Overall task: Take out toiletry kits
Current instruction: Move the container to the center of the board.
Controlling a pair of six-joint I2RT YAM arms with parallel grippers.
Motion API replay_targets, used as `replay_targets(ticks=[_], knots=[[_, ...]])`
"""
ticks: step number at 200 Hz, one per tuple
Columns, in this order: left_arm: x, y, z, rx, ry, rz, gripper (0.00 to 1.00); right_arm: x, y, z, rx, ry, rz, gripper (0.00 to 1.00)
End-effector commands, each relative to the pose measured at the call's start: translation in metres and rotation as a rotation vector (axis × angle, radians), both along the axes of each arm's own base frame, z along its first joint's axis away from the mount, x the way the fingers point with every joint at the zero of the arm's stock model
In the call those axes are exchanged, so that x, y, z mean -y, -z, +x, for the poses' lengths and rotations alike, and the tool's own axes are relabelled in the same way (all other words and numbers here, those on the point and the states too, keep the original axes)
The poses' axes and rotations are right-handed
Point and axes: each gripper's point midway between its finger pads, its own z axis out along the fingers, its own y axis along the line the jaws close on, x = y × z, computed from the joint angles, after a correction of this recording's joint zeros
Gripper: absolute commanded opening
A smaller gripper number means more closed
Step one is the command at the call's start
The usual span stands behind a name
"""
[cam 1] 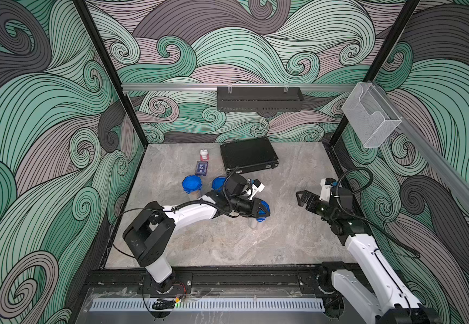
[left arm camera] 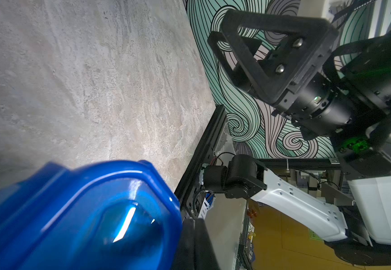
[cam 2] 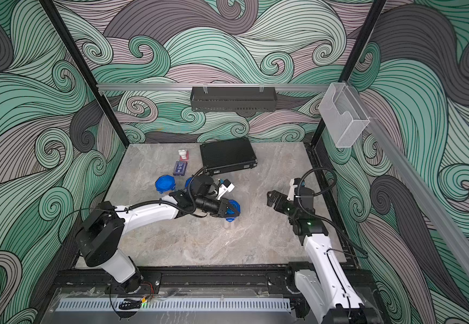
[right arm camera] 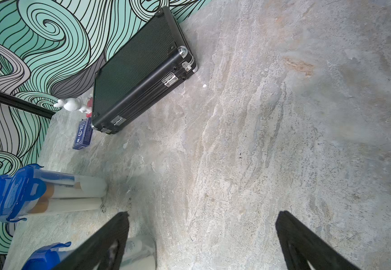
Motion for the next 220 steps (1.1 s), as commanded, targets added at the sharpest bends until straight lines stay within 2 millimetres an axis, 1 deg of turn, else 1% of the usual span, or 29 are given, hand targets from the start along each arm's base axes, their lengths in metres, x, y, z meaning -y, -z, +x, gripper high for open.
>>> replay_targets(ticks=[1, 49, 72, 88, 126, 154, 170, 182, 201, 220], knots=[[0.0, 0.007, 0.001, -0.012, 0.001, -0.006, 0.0, -0.003, -0.001, 0.0, 0.004, -0.01, 0.01, 0.99], [-0.006, 0.023, 0.004, -0.035, -0.021, -0.001, 0.0, -0.003, -0.001, 0.0, 0.004, -0.009, 0.013, 0.99], [-0.008, 0.024, 0.008, -0.046, -0.032, -0.012, 0.0, -0.003, -0.001, 0.0, 0.005, -0.01, 0.013, 0.99], [-0.008, 0.019, 0.01, -0.041, -0.031, -0.021, 0.0, -0.003, -0.001, 0.0, 0.005, -0.01, 0.012, 0.99], [-0.007, 0.0, 0.01, -0.016, -0.02, -0.039, 0.0, -0.003, 0.0, 0.0, 0.004, -0.009, 0.012, 0.99], [-0.008, -0.016, 0.012, 0.023, -0.016, -0.037, 0.06, -0.003, -0.001, 0.0, 0.006, -0.009, 0.013, 0.99], [-0.011, -0.023, 0.018, 0.043, -0.032, -0.027, 0.07, -0.003, 0.0, -0.001, 0.004, -0.01, 0.012, 0.99], [-0.013, -0.028, 0.024, 0.044, -0.041, -0.038, 0.1, -0.003, -0.001, -0.001, 0.006, -0.011, 0.012, 0.99], [-0.017, -0.031, 0.031, 0.042, -0.052, -0.045, 0.1, -0.003, 0.0, -0.002, 0.005, -0.008, 0.011, 0.99], [-0.017, -0.03, 0.037, 0.039, -0.053, -0.047, 0.11, -0.003, -0.001, -0.001, 0.007, -0.008, 0.009, 0.99]])
